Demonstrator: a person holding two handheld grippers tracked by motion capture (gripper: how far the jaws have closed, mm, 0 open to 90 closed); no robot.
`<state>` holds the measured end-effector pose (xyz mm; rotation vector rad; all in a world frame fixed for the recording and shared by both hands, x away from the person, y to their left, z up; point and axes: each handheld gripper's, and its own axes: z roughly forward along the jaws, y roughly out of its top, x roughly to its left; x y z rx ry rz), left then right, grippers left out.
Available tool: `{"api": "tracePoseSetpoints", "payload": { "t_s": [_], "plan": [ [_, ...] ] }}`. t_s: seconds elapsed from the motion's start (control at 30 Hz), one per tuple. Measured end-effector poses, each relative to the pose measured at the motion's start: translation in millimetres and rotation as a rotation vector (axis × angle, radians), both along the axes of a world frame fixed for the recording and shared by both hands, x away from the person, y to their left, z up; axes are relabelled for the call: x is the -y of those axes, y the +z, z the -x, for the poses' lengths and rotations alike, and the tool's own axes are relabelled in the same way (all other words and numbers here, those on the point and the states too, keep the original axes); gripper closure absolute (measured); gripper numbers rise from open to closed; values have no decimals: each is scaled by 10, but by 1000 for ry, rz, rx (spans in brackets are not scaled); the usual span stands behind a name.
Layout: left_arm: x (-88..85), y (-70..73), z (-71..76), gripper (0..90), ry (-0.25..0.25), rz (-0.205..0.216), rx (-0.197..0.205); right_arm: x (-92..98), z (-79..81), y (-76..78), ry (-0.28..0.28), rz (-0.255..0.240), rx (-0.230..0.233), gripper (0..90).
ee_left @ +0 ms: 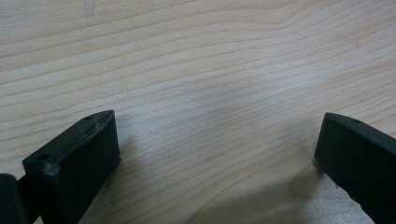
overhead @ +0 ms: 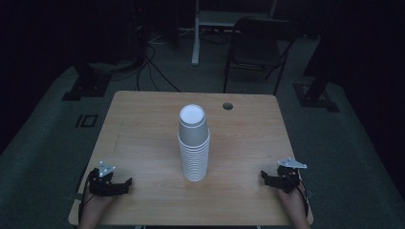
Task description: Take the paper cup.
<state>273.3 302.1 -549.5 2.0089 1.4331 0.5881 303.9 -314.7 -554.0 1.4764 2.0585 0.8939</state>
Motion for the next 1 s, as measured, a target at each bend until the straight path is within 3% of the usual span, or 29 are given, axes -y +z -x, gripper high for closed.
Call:
{"api": "tracePoseSetpoints", "payload": {
  "t_s": [0.53, 0.9, 1.0],
  "plan": [
    [0, 1, 2, 4, -2, 0, -1, 0, 0, 0, 0, 0, 0, 113],
    [60, 31, 76, 5, -63, -9, -24, 0, -1, 0, 0, 0, 0, 113],
    [107, 71, 80, 5, -85, -8, -14, 0, -1, 0, 0, 0, 0, 113]
  ]
}}
